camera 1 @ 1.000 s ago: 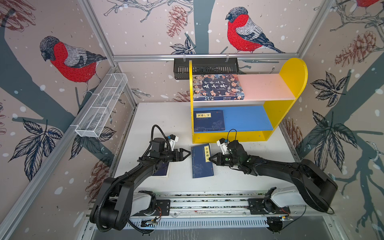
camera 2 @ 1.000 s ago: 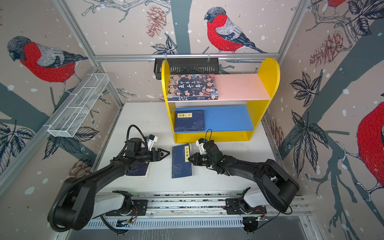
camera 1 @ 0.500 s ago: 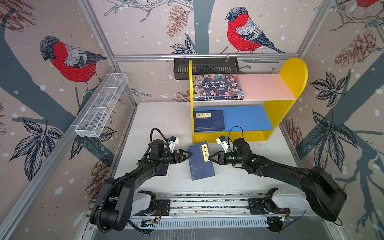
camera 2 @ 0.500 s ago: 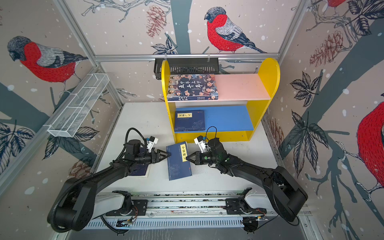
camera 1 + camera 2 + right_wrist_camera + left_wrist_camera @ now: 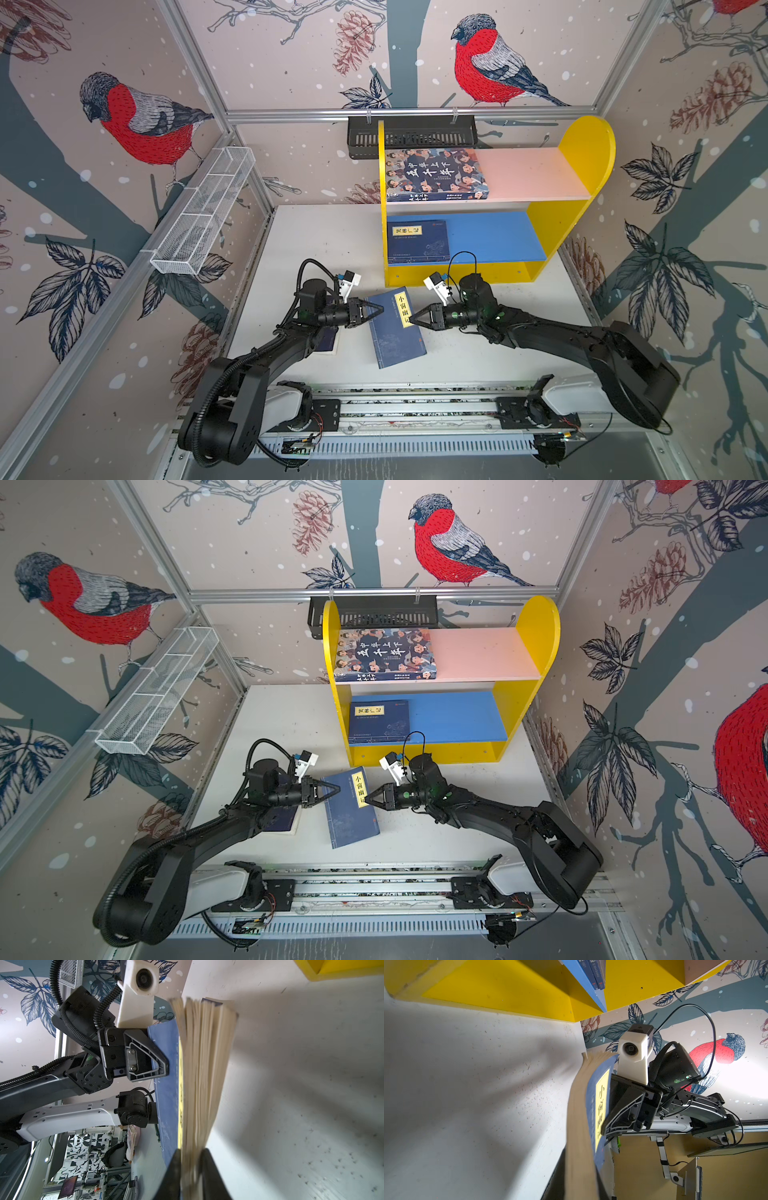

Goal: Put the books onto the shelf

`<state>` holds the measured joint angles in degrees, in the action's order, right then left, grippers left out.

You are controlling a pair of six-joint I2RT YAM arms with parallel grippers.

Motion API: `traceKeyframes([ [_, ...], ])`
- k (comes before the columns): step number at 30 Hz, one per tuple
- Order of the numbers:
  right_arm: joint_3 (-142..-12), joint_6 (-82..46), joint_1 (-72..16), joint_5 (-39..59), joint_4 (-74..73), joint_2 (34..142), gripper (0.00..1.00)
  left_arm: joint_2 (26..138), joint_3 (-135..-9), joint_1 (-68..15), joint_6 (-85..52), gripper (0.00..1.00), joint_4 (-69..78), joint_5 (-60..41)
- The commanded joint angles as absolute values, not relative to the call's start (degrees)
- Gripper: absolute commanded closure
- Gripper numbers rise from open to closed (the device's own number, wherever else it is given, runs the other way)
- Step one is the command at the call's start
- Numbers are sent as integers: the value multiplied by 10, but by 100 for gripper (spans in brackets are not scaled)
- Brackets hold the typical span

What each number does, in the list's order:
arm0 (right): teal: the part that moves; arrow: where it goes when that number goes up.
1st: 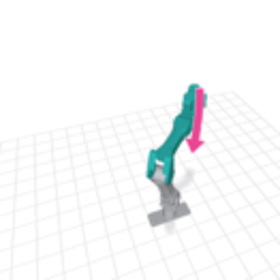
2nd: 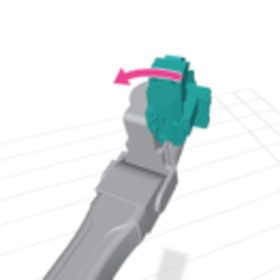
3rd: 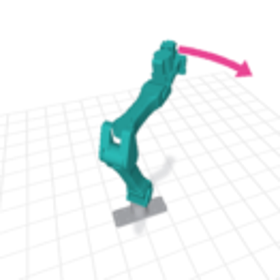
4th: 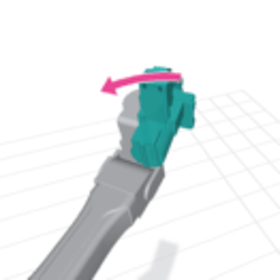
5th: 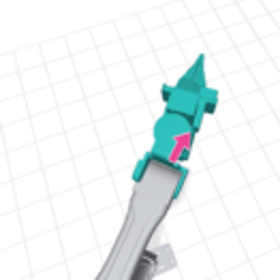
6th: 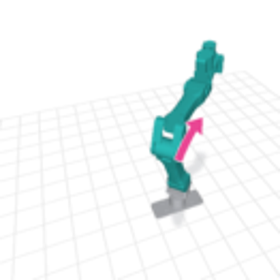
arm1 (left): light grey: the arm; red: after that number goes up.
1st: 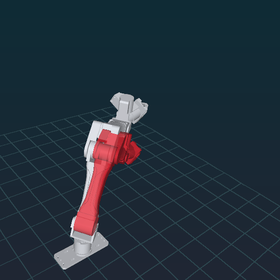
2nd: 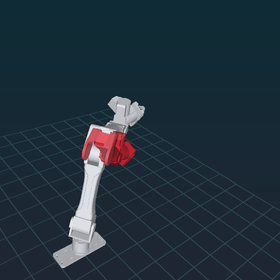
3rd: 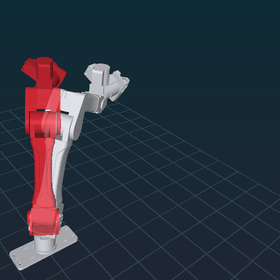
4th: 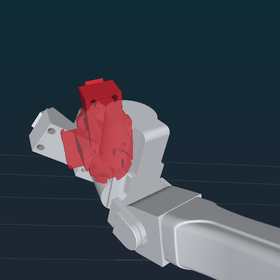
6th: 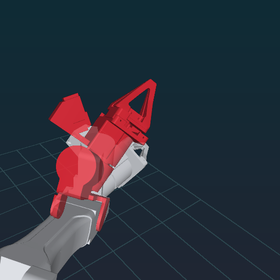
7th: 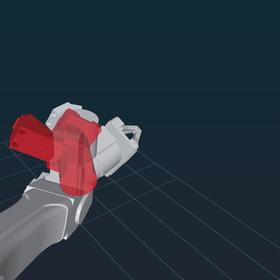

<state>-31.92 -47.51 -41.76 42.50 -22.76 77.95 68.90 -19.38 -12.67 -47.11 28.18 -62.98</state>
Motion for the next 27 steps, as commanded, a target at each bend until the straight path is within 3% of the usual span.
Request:
traceKeyframes([
  [1,-321,-461,-406,396,-225,765,57,681,-207,-127,-478,100,291,-638],
  [6,-275,-484,-378,344,-215,688,41,682,-241,-127,-463,100,249,-639],
  [17,-163,-585,-363,298,-249,531,26,686,-267,-127,-466,100,234,-635],
  [24,-127,-649,-424,224,-287,474,17,709,-289,-132,-525,100,253,-620],
  [27,-110,-679,-471,177,-326,471,13,711,-264,-135,-600,100,332,-609],
])
